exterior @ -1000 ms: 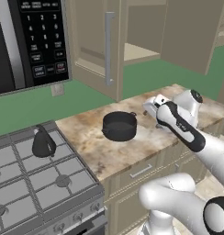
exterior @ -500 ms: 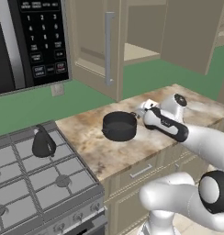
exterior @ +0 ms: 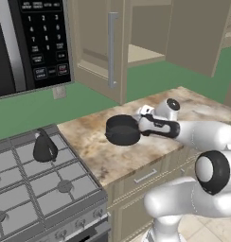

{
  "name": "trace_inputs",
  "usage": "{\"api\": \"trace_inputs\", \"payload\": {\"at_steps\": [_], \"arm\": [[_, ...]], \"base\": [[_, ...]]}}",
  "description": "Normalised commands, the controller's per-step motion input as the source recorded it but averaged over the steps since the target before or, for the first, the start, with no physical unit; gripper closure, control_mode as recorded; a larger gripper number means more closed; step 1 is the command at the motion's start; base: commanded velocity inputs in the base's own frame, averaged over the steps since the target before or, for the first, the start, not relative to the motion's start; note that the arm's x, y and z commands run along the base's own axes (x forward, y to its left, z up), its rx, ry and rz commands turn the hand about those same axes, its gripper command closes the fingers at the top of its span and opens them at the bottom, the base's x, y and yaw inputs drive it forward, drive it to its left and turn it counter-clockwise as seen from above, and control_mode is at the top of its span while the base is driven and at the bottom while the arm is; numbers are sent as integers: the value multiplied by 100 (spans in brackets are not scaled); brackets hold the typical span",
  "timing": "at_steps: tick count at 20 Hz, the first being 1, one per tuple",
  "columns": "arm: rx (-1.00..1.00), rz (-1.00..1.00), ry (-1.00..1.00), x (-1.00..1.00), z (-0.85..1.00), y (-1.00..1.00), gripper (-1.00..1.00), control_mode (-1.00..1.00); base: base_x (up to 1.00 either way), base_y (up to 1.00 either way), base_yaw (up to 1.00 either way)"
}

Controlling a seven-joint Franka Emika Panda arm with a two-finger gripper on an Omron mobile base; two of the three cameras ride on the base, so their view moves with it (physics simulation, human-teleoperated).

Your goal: Pick the kettle from the cabinet and place it on a stove burner. Then pick the pot from the counter and place it on another stove burner. Finally, turn both burners on.

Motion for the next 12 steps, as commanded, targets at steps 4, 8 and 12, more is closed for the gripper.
{"api": "trace_inputs", "payload": {"at_steps": [4,8,12], "arm": [[-8,1,1,27,-24,3,-100,-100],[-7,0,4,25,-22,4,-100,-100],[-7,0,5,20,-24,2,-100,-100]], "base": [[0,0,0],[0,0,0],[0,0,0]]}}
